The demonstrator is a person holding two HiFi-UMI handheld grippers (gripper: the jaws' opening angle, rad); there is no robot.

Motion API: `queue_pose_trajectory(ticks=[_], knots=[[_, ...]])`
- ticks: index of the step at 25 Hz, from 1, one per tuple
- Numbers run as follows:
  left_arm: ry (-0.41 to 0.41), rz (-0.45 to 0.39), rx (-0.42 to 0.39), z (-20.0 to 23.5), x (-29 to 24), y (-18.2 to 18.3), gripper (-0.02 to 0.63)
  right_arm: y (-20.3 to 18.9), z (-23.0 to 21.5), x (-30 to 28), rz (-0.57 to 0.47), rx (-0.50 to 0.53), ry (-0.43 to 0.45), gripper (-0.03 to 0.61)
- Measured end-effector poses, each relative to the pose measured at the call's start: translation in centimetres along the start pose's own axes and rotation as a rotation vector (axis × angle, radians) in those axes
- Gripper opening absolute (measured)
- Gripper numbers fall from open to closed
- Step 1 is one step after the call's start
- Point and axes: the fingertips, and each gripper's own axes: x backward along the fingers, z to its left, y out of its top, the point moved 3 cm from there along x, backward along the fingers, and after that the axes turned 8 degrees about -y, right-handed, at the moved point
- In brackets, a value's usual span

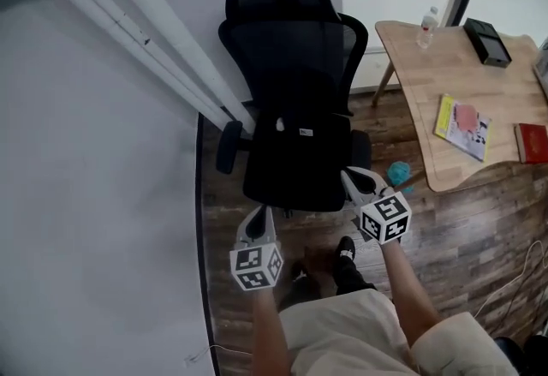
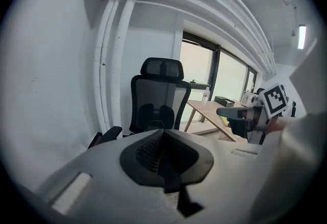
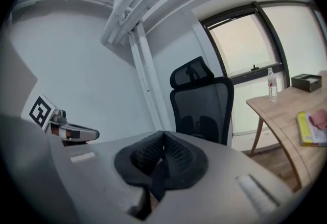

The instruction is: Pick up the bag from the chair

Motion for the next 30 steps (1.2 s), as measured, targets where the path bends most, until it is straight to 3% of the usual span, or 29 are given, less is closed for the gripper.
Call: queue_pose_trajectory(ticks=[2,5,8,14,19,23,25,30], knots=[[-0.009,0.016,-0.013,-0.4,-0.6,-0.1,0.005,-0.2,-1.2,-0.7,-0.001,-0.057,0.011,0.000],[-0.016,0.024,-0.011,0.1,-1.2,0.2,0.006,-0.7,-0.8,-2.0,0.020,-0.156,0.126,0.000],[-0.039,0.022,-0.009,1.2,-2.4,0.4,0.005,-1.0,-0.2,-4.0,0.035,-0.177,0.169,0.000],[-0.136,0.041,0.009,4.7,-6.4,-0.5,0.005,-2.1,0.0,-9.0,0.094,-0.120,0.112,0.000],[-0.229,0.062,0.001,10.1,-9.4,0.0,0.005,-2.2,1.7,-14.7,0.139,-0.010,0.047,0.000],[-0.282,0.021,0.064,13.7,-11.0,1.8,0.005,0.2,2.2,-19.7,0.077,-0.121,0.070,0.000],[-0.304,0.031,0.061,15.1,-12.0,2.1,0.005,0.6,1.8,-22.1,0.056,-0.131,0.017,0.000],[-0.361,0.072,0.055,16.4,-14.8,2.5,0.005,0.1,-0.8,-26.6,0.101,-0.021,-0.172,0.000]])
